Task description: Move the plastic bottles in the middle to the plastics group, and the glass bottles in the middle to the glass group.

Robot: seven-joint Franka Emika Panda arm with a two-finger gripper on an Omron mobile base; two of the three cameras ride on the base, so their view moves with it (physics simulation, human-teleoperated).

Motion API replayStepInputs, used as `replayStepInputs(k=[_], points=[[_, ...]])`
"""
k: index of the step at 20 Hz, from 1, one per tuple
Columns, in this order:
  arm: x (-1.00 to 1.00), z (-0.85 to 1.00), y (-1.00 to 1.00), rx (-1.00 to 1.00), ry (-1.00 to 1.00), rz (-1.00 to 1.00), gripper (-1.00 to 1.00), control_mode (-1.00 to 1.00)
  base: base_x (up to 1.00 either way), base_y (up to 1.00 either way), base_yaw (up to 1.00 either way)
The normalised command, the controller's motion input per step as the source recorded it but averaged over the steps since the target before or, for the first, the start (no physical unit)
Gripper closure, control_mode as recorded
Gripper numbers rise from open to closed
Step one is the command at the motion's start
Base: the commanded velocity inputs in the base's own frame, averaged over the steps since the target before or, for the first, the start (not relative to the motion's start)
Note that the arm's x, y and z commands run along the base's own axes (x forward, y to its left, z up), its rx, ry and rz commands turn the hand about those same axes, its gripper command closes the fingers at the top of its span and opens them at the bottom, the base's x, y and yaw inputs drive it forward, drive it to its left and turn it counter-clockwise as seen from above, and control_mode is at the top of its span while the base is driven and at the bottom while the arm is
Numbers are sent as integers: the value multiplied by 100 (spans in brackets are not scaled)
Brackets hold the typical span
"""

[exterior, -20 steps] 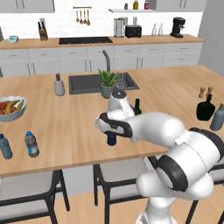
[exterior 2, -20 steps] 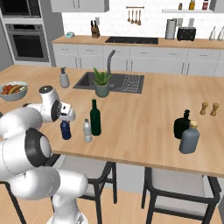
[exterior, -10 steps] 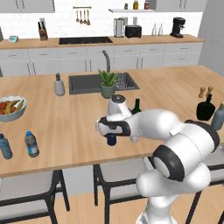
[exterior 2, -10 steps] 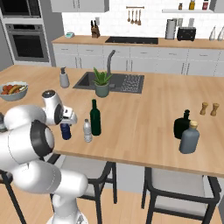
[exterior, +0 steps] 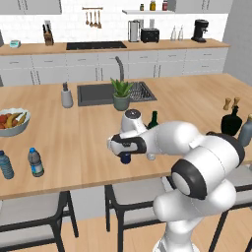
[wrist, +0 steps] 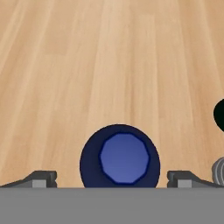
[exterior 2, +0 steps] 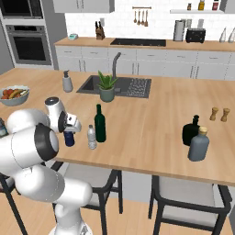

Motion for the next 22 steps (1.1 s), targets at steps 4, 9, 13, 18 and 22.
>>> replayStepInputs(k=[4, 9, 13, 18, 22], points=[[0, 0, 0, 0, -2, 0, -100, -100, 0, 0, 0], [0, 0, 0, 0, -2, 0, 100, -100, 0, 0, 0], [0, 0, 0, 0, 0, 0, 100, -100, 0, 0, 0], [-20, 22, 18, 2, -5, 2, 100, -100, 0, 0, 0], [-21, 60, 61, 7, -9, 11, 100, -100, 0, 0, 0]])
